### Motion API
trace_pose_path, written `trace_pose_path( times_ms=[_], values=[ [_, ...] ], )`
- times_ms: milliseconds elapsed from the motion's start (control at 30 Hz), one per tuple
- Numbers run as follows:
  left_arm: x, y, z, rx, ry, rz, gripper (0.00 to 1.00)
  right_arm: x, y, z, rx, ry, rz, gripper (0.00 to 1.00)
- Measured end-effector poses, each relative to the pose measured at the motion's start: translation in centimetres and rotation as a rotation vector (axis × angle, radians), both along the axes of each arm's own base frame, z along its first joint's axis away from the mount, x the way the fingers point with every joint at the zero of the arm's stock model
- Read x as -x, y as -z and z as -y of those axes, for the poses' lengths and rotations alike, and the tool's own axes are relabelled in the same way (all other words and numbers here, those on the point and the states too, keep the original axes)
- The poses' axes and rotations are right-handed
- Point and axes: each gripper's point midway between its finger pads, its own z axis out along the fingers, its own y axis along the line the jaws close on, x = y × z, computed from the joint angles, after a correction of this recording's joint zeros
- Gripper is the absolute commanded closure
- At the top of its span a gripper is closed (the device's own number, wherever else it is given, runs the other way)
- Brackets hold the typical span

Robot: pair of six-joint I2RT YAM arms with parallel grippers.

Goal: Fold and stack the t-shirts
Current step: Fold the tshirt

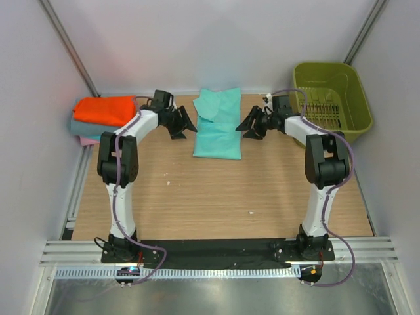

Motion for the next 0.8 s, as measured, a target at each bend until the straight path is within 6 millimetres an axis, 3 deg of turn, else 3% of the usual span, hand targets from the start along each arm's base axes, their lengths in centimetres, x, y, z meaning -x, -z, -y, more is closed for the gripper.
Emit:
trace_pose_path(
  times_ms=[167,367,800],
  values=[
    [3.6,1.0,-1.9,-0.006,0.002,-0.083,0.37,3.5,-0.4,1.8,-0.01,0.021,-0.039,0.43],
    [6.6,3.7,-2.0,0.016,0.021,-0.192,0.35,7.1,2.7,1.8,-0.01,0.009,-0.147,0.44],
    [6.9,4.2,0.7,0.109,0.062,-0.234,0.34,8.1,5.8,1.0,-0.013,-0.011,-0.22,0.45]
  ],
)
